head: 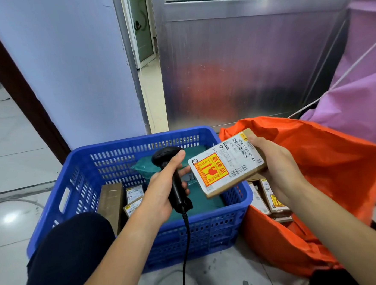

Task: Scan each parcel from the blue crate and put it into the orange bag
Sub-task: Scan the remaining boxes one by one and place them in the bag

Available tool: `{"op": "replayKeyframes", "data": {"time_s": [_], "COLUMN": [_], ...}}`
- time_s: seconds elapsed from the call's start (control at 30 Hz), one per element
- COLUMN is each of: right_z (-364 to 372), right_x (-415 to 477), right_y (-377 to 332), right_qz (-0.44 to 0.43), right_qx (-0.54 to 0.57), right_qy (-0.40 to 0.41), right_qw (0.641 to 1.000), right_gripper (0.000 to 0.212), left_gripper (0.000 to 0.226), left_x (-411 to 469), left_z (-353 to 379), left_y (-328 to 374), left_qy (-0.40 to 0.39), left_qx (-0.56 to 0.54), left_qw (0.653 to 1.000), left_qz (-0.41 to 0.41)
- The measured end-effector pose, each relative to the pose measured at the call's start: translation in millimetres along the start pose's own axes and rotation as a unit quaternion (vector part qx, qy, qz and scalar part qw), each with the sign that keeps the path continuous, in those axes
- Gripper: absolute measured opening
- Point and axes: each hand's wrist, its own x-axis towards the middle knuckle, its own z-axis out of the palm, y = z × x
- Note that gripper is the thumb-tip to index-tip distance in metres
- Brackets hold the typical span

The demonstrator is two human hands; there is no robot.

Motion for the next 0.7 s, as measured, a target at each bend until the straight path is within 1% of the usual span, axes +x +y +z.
{"op": "replayKeyframes", "data": {"time_s": [0.1,0.23,0.27,0.33,0.37,0.4,0.47,0.5,0.6,0.63,0.7], "right_z": [1,0,-1,-1,-1,0,5,9,22,26,30], "right_x": [-3,-3,-2,-2,-1,-1,-7,-12,-26,-29,-30], "right_y": [-1,-1,-1,0,0,0,0,3,14,19,24], "right_qz": [-0.015,-0.030,-0.033,-0.033,-0.026,-0.015,0.003,0.014,0.039,0.043,0.043], "right_qx": [-0.030,-0.044,-0.041,-0.026,-0.012,0.015,0.084,0.104,0.087,0.072,0.046], "right_qy": [-0.024,-0.035,-0.030,-0.014,-0.009,-0.014,-0.042,-0.060,-0.119,-0.127,-0.119], "right_qw": [0.999,0.998,0.998,0.999,1.000,1.000,0.996,0.993,0.988,0.988,0.991], "right_gripper": [0.025,0.028,0.031,0.050,0.058,0.057,0.041,0.041,0.053,0.057,0.059], "left_gripper": [0.057,0.049,0.048,0.037,0.031,0.028,0.031,0.035,0.043,0.043,0.043], "left_x": [-4,-7,-8,-10,-10,-10,-9,-8,-8,-8,-9], "left_z": [4,4,5,7,8,8,9,9,13,14,16], "left_y": [-4,-7,-8,-11,-12,-13,-14,-15,-19,-21,-22], "left_qy": [-0.037,-0.072,-0.077,-0.078,-0.076,-0.072,-0.069,-0.067,-0.051,-0.046,-0.041], "left_qx": [0.071,0.142,0.158,0.178,0.174,0.160,0.125,0.110,0.074,0.069,0.076], "left_qw": [0.997,0.987,0.985,0.981,0.982,0.984,0.990,0.992,0.996,0.996,0.996], "left_qz": [-0.004,0.005,0.004,0.006,0.007,0.008,0.011,0.013,0.018,0.020,0.029]}}
